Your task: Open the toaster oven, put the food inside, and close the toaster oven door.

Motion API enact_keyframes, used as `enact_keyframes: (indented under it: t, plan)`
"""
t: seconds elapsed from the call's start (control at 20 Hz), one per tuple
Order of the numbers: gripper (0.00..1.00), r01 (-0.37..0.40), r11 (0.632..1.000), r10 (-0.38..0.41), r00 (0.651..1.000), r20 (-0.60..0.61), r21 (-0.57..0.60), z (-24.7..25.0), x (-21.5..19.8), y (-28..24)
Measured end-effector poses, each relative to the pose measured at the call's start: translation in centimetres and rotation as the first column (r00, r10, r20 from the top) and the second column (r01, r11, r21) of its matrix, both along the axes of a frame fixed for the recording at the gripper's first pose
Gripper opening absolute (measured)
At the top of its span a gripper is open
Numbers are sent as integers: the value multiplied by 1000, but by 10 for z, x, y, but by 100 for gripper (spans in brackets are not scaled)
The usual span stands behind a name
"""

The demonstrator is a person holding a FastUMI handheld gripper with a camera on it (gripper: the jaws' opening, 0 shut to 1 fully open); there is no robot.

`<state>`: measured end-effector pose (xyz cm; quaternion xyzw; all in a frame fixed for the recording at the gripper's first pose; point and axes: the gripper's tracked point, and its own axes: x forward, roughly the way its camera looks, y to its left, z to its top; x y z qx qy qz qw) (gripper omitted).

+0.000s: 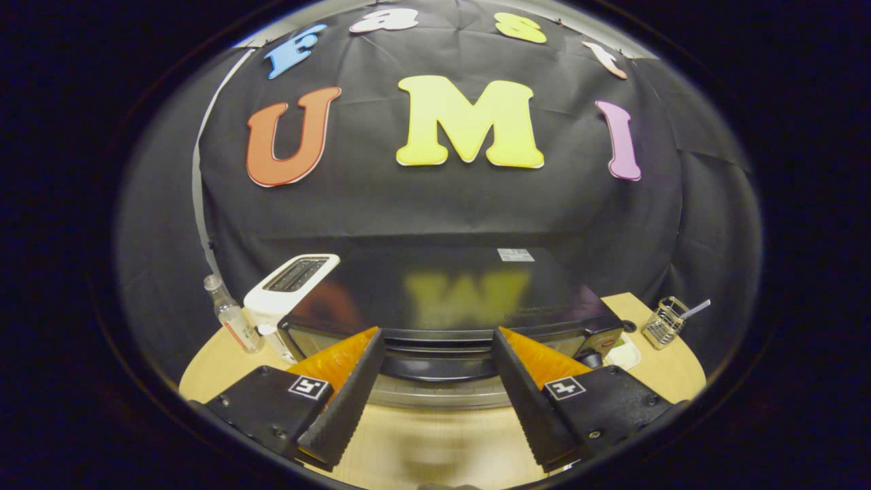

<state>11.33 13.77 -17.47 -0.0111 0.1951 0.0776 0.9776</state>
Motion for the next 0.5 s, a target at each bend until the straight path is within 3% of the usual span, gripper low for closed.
enact_keyframes:
  t: [0.5]
  plan:
    - [100, 13, 1000, -14, 998, -65, -7, -35, -82, -13]
